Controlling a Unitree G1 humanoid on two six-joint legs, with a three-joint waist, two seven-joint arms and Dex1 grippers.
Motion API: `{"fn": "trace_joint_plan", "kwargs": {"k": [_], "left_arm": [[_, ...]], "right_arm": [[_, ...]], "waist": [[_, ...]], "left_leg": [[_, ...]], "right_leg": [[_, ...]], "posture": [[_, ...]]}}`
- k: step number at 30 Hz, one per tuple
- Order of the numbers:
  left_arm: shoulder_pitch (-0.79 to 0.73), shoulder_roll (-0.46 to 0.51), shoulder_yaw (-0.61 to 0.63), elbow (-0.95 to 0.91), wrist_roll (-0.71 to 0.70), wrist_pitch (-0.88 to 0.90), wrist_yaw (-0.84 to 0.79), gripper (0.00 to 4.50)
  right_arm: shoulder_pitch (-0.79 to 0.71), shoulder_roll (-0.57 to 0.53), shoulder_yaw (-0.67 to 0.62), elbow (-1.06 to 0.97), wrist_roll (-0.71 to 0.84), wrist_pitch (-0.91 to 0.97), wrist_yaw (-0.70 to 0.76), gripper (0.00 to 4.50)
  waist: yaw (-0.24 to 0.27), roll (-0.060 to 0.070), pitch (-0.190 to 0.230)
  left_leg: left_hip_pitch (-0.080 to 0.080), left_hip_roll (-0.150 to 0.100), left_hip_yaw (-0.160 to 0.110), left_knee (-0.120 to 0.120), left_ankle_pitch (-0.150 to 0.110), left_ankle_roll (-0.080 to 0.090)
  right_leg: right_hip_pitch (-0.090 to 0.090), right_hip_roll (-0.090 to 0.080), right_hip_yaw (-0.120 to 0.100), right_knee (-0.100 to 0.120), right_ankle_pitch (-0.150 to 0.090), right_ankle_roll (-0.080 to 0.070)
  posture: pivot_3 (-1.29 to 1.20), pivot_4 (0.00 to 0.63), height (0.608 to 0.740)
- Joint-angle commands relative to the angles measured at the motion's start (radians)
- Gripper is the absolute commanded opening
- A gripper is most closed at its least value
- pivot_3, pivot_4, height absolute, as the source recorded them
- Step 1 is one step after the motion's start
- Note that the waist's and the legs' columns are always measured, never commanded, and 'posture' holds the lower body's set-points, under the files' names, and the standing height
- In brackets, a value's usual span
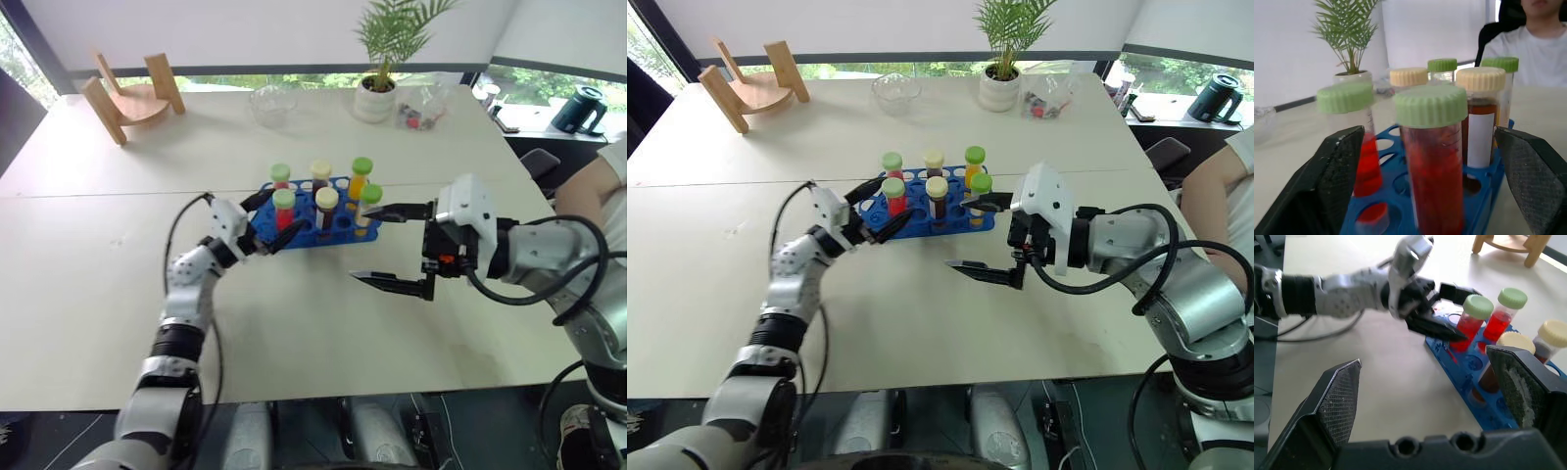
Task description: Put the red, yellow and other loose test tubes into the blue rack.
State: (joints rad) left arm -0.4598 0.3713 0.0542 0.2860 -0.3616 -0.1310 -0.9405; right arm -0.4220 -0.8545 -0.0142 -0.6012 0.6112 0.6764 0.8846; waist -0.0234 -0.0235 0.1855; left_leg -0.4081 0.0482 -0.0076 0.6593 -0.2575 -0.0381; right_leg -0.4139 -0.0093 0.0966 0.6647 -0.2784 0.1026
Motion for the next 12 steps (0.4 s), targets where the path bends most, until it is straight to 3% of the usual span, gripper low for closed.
{"fn": "trace_joint_plan", "kwargs": {"k": [1, 6, 12], "left_arm": [[0.070, 0.195, 0.058, -0.327, -0.184, 0.361, -0.045, 4.40], [0.281, 0.450, 0.192, -0.601, -0.355, 0.646, -0.075, 4.40], [0.458, 0.542, 0.324, -0.757, -0.429, 0.784, -0.032, 4.40]], "right_arm": [[0.017, -0.027, -0.056, 0.022, -0.002, -0.012, 0.009, 4.50], [0.043, -0.043, -0.090, 0.086, 0.001, -0.006, 0.015, 4.50], [0.067, -0.057, -0.107, 0.152, -0.021, -0.018, 0.032, 4.50]], "waist": [[-0.001, 0.000, 0.000], [-0.001, 0.002, 0.001], [0.005, 0.001, 0.002]], "left_leg": [[0.000, 0.000, 0.000, 0.000, 0.000, 0.000], [0.001, 0.000, 0.002, -0.001, 0.000, 0.000], [0.001, 0.000, 0.002, -0.001, 0.000, 0.000]], "right_leg": [[0.000, -0.001, 0.000, 0.000, 0.000, 0.000], [0.001, -0.002, 0.000, -0.001, 0.000, 0.000], [0.001, -0.002, 0.001, -0.003, -0.003, -0.004]], "posture": [[0.00, 0.150, 0.740], [0.00, 0.150, 0.740], [0.00, 0.150, 0.740]]}}
